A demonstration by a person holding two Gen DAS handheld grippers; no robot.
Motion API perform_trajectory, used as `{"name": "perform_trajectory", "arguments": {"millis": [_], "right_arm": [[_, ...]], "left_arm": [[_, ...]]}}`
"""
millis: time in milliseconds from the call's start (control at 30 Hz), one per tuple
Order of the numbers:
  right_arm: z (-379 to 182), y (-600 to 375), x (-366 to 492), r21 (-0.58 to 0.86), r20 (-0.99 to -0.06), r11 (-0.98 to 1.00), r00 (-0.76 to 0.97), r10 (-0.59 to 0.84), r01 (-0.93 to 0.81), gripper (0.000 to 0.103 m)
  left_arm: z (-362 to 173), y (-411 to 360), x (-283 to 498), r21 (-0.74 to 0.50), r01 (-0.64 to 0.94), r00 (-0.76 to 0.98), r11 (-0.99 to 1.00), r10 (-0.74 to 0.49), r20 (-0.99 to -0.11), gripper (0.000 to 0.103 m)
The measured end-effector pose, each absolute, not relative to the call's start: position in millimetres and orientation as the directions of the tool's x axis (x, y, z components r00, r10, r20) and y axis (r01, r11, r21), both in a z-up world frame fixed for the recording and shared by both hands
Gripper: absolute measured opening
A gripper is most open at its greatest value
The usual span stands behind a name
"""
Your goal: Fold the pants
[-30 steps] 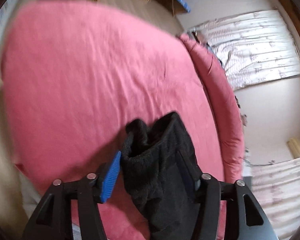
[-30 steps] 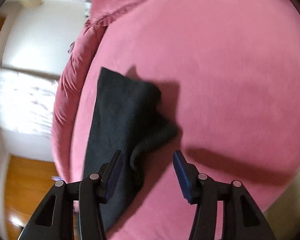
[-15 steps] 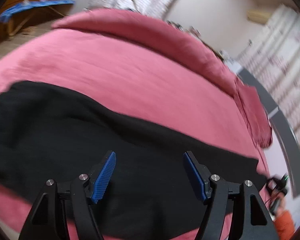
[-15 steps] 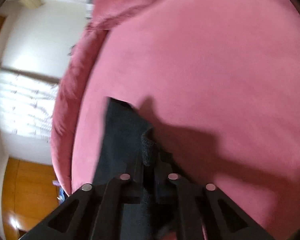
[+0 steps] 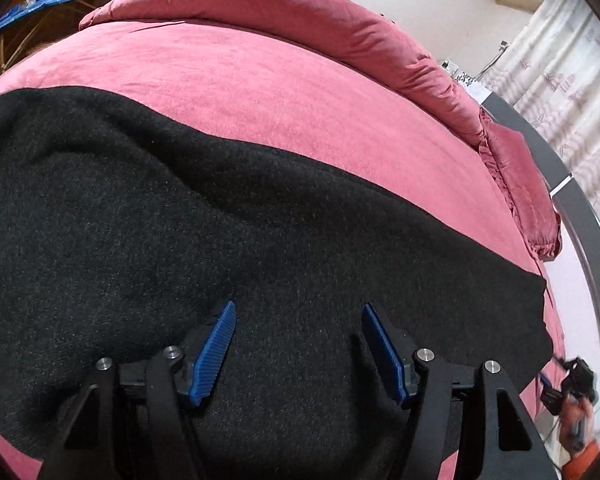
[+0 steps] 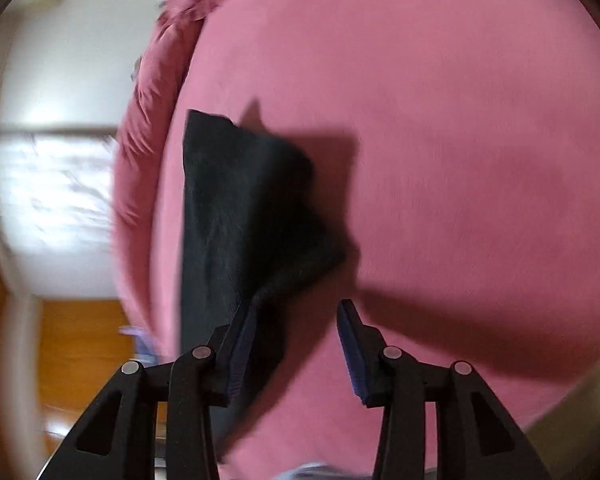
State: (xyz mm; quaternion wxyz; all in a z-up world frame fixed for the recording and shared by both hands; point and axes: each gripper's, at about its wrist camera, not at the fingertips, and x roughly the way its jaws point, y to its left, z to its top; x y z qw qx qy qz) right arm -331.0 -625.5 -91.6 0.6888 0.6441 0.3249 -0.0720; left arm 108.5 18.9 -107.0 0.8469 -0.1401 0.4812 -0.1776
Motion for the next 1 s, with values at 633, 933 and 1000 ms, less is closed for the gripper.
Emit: {"name": "perform_trajectory", "arguments": {"millis": [633,933,1000], "right_arm": [[-50,-651,-352,0.732,-0.615,0.348,0.788,-0.032,0.586,0.013],[-19,-601,-310,0.66,-0.596,0.532,0.801,-0.061,0.531,0.037],[-2,-576,-283,0.586,-0.631,0.641,0.776,-0.024,0.496,0.037]], "left_arm": [[-101,51,75,-0.359,0.174,0.462,0.917,-0.398,-0.793,0.067],[-84,68,72,-0.312,0.171,0.517,0.934,-0.355,-0.779,0.07],[-82,72,79,-0.299,0.16,0.532,0.941,-0.337,-0.777,0.07]]}}
